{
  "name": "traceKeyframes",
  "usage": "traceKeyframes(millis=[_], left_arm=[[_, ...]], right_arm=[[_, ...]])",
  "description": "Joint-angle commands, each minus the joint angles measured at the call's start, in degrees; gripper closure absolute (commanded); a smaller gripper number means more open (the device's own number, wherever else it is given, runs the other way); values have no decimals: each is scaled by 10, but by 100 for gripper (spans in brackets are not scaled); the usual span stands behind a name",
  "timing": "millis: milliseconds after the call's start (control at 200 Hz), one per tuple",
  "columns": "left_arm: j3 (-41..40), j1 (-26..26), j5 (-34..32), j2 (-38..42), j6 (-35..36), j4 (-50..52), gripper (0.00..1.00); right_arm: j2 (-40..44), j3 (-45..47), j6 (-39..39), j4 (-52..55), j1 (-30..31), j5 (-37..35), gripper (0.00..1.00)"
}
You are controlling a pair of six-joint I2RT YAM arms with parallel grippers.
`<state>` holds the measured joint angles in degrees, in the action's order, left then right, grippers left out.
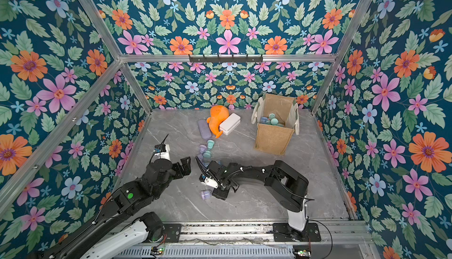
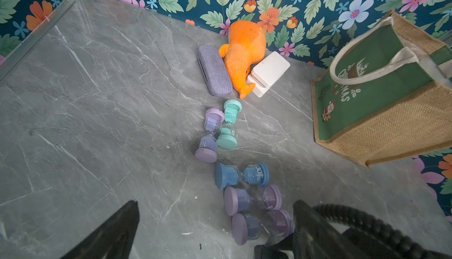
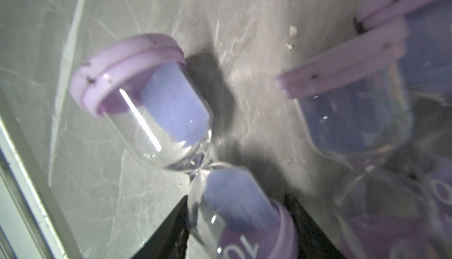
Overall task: Put the hourglass into the canvas bag
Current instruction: Pick up the hourglass from the center of the board.
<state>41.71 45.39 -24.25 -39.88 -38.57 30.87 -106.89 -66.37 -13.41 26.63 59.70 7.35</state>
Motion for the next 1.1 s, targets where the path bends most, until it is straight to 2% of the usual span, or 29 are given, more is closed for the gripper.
traceKeyframes(millis=[0, 155, 510, 755, 1095], left_arm=[[1, 0, -4, 1, 1, -5, 0], [2, 0, -2, 4, 0, -2, 0], [2, 0, -4, 8, 1, -4, 0], [2, 0, -3, 10, 0, -2, 0], [5, 0, -4, 9, 2, -5, 0]], right_arm=[[-4, 0, 0, -4, 1, 12, 39], [-12, -12, -4, 5, 1, 16, 40], [12, 21, 4, 10, 1, 0, 42], [17, 20, 8, 3, 2, 10, 52], [20, 20, 12, -9, 1, 21, 54]])
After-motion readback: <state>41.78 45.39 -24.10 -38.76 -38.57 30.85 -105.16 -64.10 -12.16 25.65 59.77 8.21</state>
